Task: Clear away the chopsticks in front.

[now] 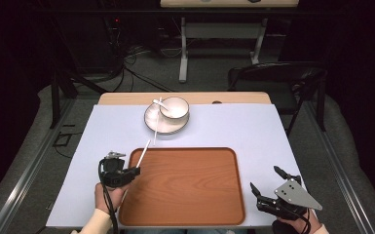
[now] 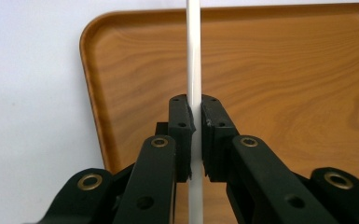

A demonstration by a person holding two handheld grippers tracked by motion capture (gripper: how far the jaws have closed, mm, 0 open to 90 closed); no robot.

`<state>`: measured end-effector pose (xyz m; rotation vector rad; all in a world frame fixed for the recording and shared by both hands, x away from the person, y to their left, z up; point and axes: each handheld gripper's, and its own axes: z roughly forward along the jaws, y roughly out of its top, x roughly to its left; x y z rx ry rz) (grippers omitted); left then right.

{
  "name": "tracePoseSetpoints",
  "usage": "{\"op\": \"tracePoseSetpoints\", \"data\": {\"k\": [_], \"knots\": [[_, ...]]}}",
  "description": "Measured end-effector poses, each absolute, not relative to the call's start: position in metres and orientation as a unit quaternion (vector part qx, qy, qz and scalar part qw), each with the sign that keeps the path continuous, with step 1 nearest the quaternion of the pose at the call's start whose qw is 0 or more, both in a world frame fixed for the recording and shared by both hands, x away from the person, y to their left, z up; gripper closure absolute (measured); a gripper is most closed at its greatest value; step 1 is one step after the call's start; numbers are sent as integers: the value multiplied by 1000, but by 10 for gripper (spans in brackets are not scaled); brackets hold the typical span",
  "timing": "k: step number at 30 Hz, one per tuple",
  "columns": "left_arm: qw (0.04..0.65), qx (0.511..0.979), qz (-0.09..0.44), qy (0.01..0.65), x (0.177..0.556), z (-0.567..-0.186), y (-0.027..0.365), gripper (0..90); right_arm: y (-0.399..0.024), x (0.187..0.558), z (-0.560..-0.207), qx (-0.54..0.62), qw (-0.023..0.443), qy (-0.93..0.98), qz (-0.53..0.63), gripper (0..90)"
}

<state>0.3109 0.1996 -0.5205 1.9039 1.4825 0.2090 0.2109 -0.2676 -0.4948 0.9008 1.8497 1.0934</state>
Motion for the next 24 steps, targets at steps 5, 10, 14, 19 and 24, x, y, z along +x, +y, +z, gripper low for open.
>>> {"op": "tracePoseSetpoints", "data": {"k": [5,10,14,19,24], "knots": [[336,737,69,583,308,-527,198,842,-267,211,-495,356,394,729,432,143],[322,739,64,588,309,-532,196,842,-267,212,-495,355,394,730,431,143],[311,741,58,592,308,-535,194,842,-268,211,-495,356,396,727,433,143],[303,736,51,603,311,-539,196,841,-268,212,-495,354,395,728,433,143],[296,742,51,599,311,-540,192,840,-268,212,-495,354,395,728,434,143]]}}
